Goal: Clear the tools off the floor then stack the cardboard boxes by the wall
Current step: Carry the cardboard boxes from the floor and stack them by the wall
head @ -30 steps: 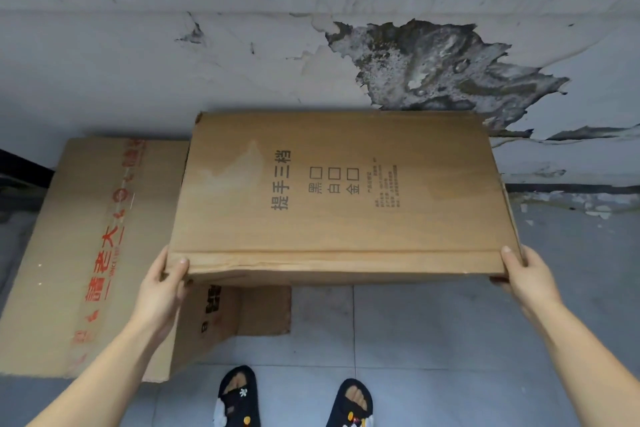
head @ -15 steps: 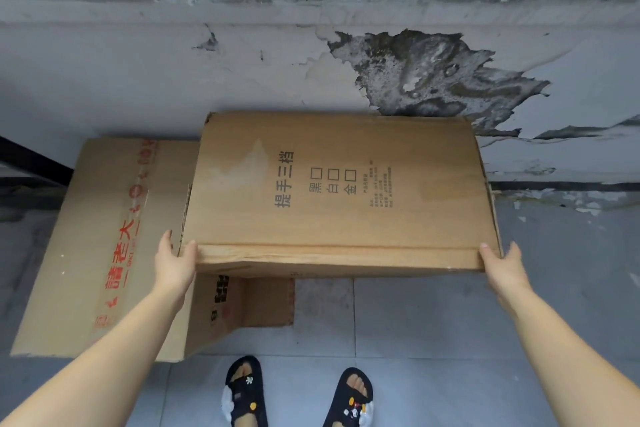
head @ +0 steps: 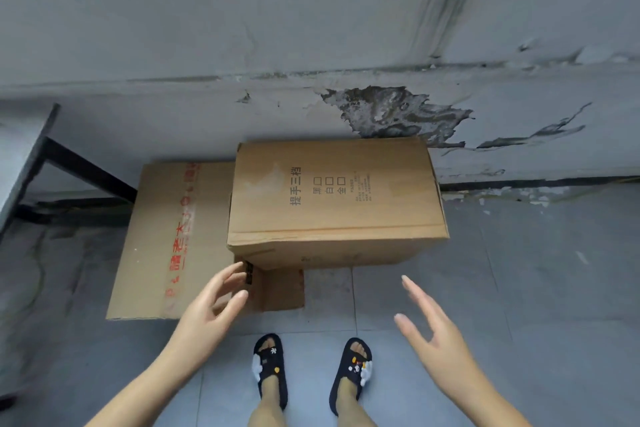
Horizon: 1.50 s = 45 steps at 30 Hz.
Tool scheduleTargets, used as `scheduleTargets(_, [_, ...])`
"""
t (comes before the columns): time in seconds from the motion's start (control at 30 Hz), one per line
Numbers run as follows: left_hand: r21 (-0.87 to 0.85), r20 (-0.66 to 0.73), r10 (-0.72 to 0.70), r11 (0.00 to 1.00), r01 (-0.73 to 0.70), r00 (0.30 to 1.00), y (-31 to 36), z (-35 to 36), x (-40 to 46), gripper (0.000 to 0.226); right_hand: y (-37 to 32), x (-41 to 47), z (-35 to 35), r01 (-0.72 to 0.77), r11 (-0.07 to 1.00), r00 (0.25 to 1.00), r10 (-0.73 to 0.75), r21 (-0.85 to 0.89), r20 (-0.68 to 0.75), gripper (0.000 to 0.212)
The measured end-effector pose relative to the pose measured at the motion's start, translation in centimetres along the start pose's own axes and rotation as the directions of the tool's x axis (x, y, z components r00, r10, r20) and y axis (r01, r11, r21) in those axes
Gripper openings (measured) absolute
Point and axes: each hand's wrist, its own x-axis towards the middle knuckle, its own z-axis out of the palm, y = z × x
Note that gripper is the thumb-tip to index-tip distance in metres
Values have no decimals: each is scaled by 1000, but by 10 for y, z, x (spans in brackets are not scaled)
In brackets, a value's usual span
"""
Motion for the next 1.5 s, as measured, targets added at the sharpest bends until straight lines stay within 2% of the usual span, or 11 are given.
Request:
scheduleTargets(0.2, [-48, 98, 145, 989, -141, 985, 11, -10, -95, 48, -43, -93, 47, 65, 998, 996, -64, 10, -58, 47])
scheduleTargets(0.33, [-127, 173, 257, 963, -237, 951, 8, -23, -117, 33, -52, -141, 90, 48, 991, 971, -17, 125, -237, 49])
scheduleTargets(0.5, [-88, 366, 397, 915, -393, 842, -5, -55, -115, 45, -50, -195, 161, 54, 942, 848, 131, 330, -513, 46])
scheduleTargets(0.6, [-3, 487, 464, 848, -530, 740, -15, -65, -111, 49, -42, -229, 199, 19, 945, 714, 215, 326, -666, 61])
scheduleTargets(0.7, [43, 600, 518, 740, -671, 609, -12, -62, -119, 45, -36, -271, 228, 4, 916, 578, 325, 401, -748, 37])
scheduleTargets(0.83, [-30, 720, 543, 647, -762, 432, -3, -36, -145, 46, -21, -328, 269, -12, 871, 348, 465, 492, -814, 46])
scheduleTargets(0.97, [-137, 828, 515, 571, -810, 223, -1, 5, -187, 33, -3, -390, 305, 9, 830, 108, 554, 558, -826, 28])
scheduleTargets(1.03, [-184, 871, 475, 554, -812, 127, -3, 30, -222, 36, 8, -426, 328, -12, 821, -19, 570, 571, -821, 44])
scheduleTargets(1.27, [-341, 933, 300, 568, -749, -198, -53, 114, -396, 35, 48, -568, 423, 35, 704, -406, 659, 709, -634, 39])
scheduleTargets(1.43, [-404, 910, 153, 539, -739, -385, -83, 156, -499, 51, 65, -641, 466, 164, 587, -559, 718, 793, -416, 26])
scheduleTargets(1.5, [-432, 892, 131, 529, -730, -433, -89, 170, -534, 39, 71, -664, 477, 184, 589, -625, 688, 787, -369, 44])
